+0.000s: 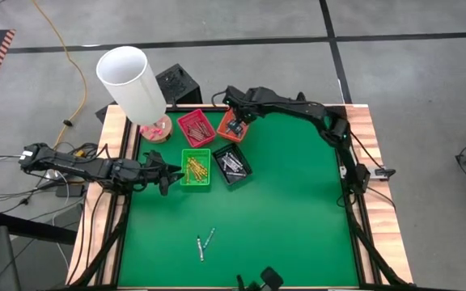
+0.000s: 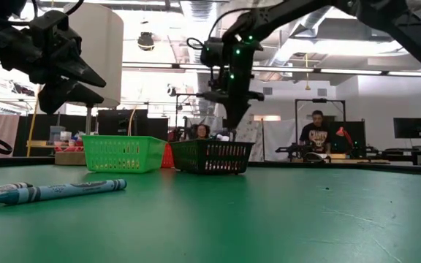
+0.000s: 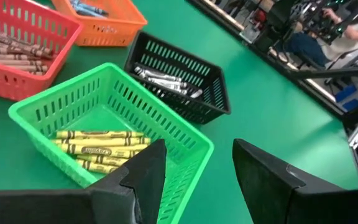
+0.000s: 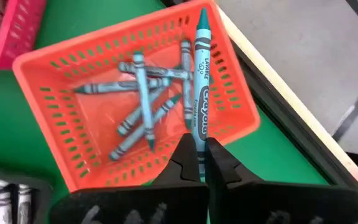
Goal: Sort crayons
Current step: Put the blue crayon into the orange bin
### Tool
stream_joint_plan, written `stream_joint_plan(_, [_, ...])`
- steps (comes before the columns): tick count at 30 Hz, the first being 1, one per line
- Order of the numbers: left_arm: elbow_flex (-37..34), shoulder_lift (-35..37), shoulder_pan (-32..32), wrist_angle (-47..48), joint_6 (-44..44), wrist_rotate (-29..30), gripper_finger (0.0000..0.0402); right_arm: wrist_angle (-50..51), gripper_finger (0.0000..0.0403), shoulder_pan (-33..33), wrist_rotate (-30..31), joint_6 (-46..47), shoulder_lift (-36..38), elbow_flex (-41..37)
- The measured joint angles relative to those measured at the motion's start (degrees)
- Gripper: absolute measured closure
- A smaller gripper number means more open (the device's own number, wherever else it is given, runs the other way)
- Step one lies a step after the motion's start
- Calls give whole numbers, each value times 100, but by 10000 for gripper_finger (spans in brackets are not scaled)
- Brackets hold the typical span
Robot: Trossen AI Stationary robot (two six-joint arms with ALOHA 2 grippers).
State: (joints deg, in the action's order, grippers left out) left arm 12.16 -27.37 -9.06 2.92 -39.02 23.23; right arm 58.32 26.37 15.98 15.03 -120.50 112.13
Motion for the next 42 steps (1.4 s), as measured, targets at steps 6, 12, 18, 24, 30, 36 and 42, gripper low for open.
stream_joint_plan(6, [0, 2, 0, 78, -83, -1, 226, -58, 401, 25, -426, 13, -257, 9])
stream_joint_plan(12, [0, 2, 0, 73, -90, -3, 226, -155, 401, 31, -436, 15, -357, 7])
stream_joint_plan(18, [0, 2, 0, 72, -90, -1, 226, -135, 384, 63, -432, 38, -357, 7])
stream_joint_plan(24, [0, 2, 0, 65, -93, 1, 226, -183, 365, 90, -413, 144, -357, 7])
stream_joint_plan(30, [0, 2, 0, 65, -112, 1, 226, -182, 337, 101, -415, 12, -357, 9])
stream_joint_plan(36, [0, 2, 0, 65, -112, -3, 226, -159, 328, 79, -563, -211, -328, 36])
stream_joint_plan(42, [0, 4, 0, 51, -112, -5, 226, 760, 327, 66, -1425, -622, -186, 613])
